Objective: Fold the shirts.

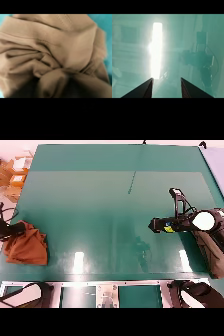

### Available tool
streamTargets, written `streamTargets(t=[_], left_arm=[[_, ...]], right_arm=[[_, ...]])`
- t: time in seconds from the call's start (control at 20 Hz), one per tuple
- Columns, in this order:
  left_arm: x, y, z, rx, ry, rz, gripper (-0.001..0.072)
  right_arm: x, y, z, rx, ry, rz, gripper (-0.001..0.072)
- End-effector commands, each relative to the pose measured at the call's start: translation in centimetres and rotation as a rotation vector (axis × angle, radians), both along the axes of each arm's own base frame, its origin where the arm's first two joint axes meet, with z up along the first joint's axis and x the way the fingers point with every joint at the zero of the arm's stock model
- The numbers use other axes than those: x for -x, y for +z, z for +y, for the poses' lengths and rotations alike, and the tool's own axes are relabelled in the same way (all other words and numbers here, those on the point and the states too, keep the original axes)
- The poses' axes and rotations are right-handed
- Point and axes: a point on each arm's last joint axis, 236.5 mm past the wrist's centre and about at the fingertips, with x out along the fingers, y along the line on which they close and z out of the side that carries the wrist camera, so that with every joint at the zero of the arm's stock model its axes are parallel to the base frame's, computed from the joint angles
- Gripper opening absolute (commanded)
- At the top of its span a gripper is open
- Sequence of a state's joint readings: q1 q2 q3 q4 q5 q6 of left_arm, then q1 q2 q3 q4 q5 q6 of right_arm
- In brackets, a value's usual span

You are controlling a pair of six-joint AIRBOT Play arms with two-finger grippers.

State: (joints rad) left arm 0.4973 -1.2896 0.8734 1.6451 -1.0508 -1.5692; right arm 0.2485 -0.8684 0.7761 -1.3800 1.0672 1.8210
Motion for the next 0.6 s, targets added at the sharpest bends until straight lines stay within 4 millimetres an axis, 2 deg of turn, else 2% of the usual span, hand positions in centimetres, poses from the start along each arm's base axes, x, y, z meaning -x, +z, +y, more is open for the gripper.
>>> streamTargets(t=[0.0,0.1,0.15,0.2,0.25,0.3,0.35,0.4,0.5,0.55], left_arm=[[1.6,-2.2,-0.4,0.037,-0.056,0.100,0.0026],[1.9,-1.6,-0.5,0.046,-0.054,0.120,0.0024],[1.3,-0.6,-0.6,0.056,-0.045,0.104,0.0023],[0.0,1.0,-0.8,0.069,-0.033,0.055,0.0022],[-2.1,3.6,-1.3,0.061,-0.045,-0.020,0.0022],[-4.2,6.8,-2.0,0.036,-0.078,-0.106,0.0022],[-6.5,10.9,-3.6,0.022,-0.123,-0.220,0.0022],[-8.6,15.2,-6.1,0.028,-0.176,-0.339,0.0022],[-11.1,24.0,-13.1,0.082,-0.320,-0.568,0.0021],[-11.4,27.2,-16.4,0.121,-0.381,-0.641,0.0022]], right_arm=[[0.0,0.0,0.0,-0.001,0.001,-0.001,0.0410],[0.0,0.0,0.0,-0.001,0.001,-0.001,0.0407],[0.0,0.1,0.0,-0.001,0.001,-0.002,0.0404],[-0.1,0.2,0.0,-0.001,0.000,-0.006,0.0395],[-0.4,0.6,-0.1,-0.003,-0.004,-0.017,0.0365],[-0.9,1.3,-0.4,0.000,-0.013,-0.034,0.0293],[-1.5,2.1,-0.8,0.003,-0.023,-0.054,0.0225],[-2.0,3.0,-1.1,0.003,-0.035,-0.073,0.0211],[-2.9,4.7,-2.0,0.010,-0.039,-0.111,0.0210],[-3.3,5.4,-2.5,0.013,-0.044,-0.125,0.0210]])
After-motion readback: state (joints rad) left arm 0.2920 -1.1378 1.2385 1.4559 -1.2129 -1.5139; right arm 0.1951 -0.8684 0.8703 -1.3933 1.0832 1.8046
